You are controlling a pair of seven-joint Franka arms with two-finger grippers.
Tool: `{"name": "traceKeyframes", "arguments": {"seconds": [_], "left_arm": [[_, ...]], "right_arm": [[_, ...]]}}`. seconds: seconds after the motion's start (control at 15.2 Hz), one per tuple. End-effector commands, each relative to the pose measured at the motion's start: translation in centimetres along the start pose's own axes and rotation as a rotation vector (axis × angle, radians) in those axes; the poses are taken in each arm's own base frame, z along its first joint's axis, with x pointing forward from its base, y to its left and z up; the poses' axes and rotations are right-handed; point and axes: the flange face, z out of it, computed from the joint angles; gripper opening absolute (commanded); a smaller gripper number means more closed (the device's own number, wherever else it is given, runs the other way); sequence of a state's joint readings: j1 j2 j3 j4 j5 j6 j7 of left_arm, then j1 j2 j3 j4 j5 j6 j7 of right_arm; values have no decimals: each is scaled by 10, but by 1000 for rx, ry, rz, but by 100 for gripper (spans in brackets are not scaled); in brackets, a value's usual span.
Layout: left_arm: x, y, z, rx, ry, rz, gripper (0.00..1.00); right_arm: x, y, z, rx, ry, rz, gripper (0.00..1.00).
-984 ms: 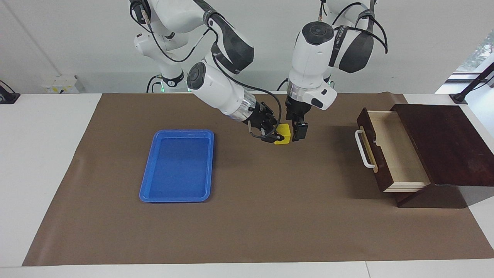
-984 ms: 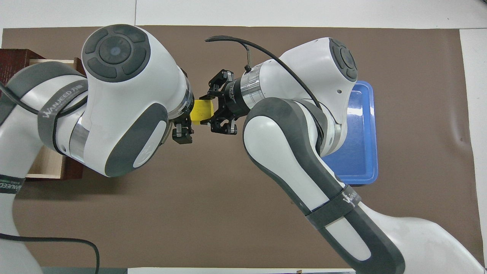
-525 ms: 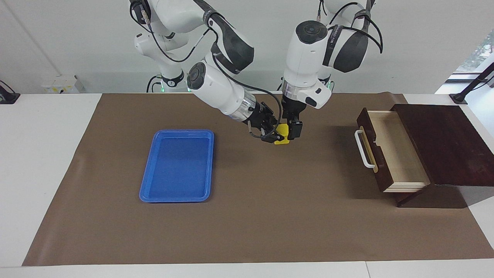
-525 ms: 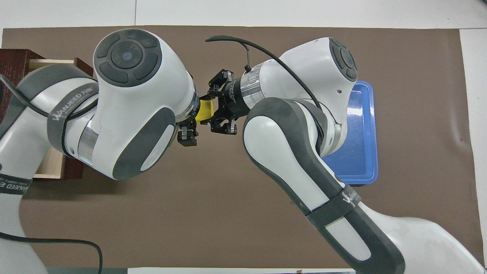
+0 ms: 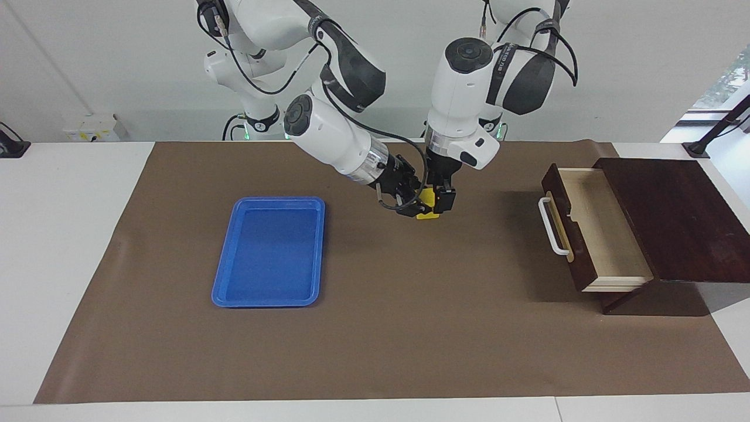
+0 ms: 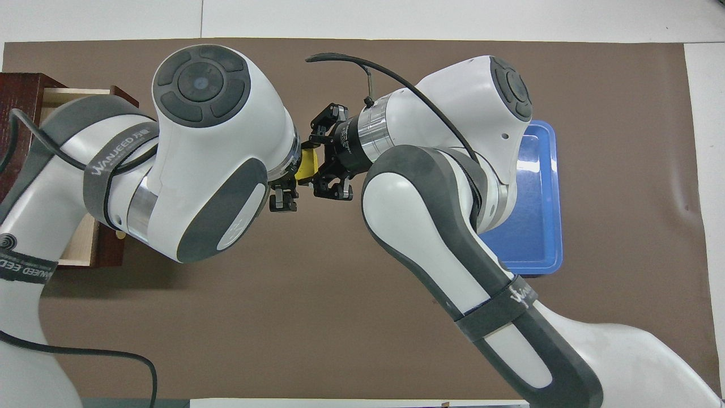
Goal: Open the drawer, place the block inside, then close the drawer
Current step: 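Grasp the yellow cube with the left gripper from the right gripper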
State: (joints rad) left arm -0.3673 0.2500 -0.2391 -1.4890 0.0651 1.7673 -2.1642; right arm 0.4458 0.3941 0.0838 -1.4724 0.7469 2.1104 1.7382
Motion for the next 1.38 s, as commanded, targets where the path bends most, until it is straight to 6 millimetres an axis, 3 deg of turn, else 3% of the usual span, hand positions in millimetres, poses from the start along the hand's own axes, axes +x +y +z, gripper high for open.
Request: {"name": "traceKeyframes", "arguments": {"seconds": [0.0, 0.72, 0.85, 0.92, 1.05, 1.11, 1.25, 1.31], "left_arm": [[-5, 6, -4, -32, -4, -11, 0], [-1, 11, -3, -36, -17, -24, 0], [-1, 12, -3, -41, -15, -22, 0], [-1, 12, -3, -42, -15, -22, 0], [0, 13, -3, -45, -15, -25, 0], [0, 13, -3, -45, -13, -25, 0], [0, 13, -4, -47, -14, -25, 0], [-1, 13, -3, -43, -14, -24, 0]], "right_arm": [[-3, -3, -8, -4, -17, 29, 0], [-2, -4, -9, -3, -16, 69, 0], [-1, -4, -9, -2, -17, 81, 17], [0, -5, -10, -1, -16, 82, 34], [0, -5, -10, -1, -14, 83, 45], [0, -4, -10, -2, -14, 82, 61], [1, -5, -11, 0, -13, 83, 76], [1, -5, -11, 1, -10, 82, 97]]}}
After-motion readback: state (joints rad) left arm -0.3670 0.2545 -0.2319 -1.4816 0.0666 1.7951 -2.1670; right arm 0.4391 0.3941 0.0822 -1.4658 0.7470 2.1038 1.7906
